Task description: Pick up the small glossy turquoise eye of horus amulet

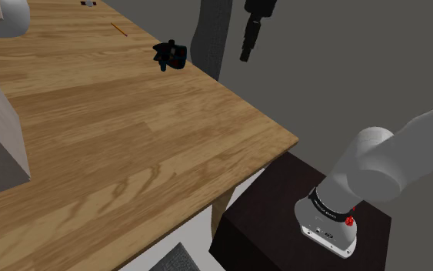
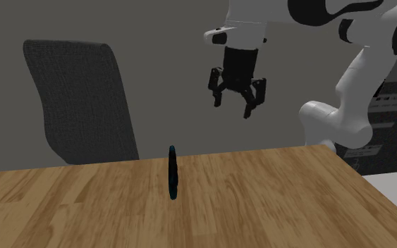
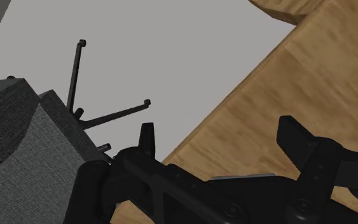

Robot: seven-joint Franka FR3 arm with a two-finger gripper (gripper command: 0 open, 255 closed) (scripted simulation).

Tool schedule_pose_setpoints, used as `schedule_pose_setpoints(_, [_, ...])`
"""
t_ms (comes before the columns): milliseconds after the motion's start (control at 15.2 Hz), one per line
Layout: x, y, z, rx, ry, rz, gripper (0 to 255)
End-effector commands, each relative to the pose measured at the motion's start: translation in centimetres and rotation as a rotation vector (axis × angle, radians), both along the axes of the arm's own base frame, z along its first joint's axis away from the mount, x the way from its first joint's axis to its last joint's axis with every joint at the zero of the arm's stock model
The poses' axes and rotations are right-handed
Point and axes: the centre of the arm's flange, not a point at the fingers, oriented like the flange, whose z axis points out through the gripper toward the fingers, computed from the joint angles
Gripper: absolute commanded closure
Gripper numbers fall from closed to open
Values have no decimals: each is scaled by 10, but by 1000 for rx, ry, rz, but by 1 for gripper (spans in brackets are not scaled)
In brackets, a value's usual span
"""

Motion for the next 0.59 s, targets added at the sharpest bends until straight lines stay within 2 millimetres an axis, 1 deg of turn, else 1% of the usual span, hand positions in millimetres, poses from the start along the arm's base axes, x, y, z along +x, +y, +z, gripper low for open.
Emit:
schedule_pose_setpoints(0, [28,9,5,-10,4,98,0])
schedule_pose_setpoints(264, [77,33,7,-29,13,284,0])
schedule_pose_setpoints(528, [121,65,9,-48,22,469,0])
